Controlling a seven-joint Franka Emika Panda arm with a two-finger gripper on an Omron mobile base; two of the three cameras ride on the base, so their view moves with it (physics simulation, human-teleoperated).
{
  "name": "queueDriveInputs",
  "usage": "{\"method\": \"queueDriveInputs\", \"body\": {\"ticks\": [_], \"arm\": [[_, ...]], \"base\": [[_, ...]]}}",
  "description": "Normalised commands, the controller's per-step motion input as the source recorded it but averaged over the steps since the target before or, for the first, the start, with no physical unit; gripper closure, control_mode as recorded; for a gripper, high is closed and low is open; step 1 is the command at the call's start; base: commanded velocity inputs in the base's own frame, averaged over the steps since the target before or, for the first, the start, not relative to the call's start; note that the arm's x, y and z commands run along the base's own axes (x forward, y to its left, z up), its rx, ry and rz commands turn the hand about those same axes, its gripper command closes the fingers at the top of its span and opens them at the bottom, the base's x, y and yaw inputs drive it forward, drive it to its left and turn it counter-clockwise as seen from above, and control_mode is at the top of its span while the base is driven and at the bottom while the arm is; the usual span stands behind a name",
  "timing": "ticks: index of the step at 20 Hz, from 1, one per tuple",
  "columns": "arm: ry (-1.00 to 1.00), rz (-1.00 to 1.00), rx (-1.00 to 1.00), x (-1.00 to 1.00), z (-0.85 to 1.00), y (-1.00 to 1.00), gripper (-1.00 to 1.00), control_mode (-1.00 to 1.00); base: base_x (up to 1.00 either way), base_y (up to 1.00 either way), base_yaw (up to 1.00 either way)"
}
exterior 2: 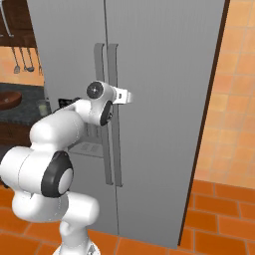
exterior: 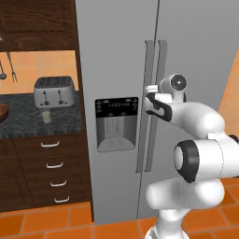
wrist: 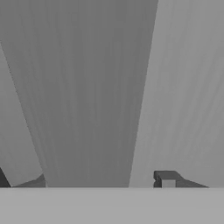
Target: Grab a lemon wedge from the fridge and one ice cube from the ice bowl, and put them in the glass of lemonade.
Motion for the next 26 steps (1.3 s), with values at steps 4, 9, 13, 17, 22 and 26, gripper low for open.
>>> {"method": "queueDriveInputs", "body": {"ticks": [4, 9, 13, 17, 22, 26], "arm": [[0.00, 0.00, 0.00, 0.03, -0.07, -0.06, 1.00, -1.00], [0.00, -0.07, 0.00, -0.21, -0.05, -0.67, 1.00, -1.00], [0.00, -0.12, 0.03, -0.69, 0.00, -0.79, 1.00, -1.00], [0.00, -0.12, 0.05, -0.81, 0.01, -0.73, 1.00, -1.00], [0.01, -0.08, 0.10, -0.97, 0.14, -0.91, 1.00, -1.00], [0.07, -0.08, 0.14, -1.00, 0.23, -0.93, 1.00, -1.00]], "base": [[0.00, 0.00, 0.00], [0.00, 0.00, 0.00], [0.00, 0.00, 0.00], [0.00, 0.00, 0.00], [0.00, 0.00, 0.00], [0.00, 0.00, 0.00]]}}
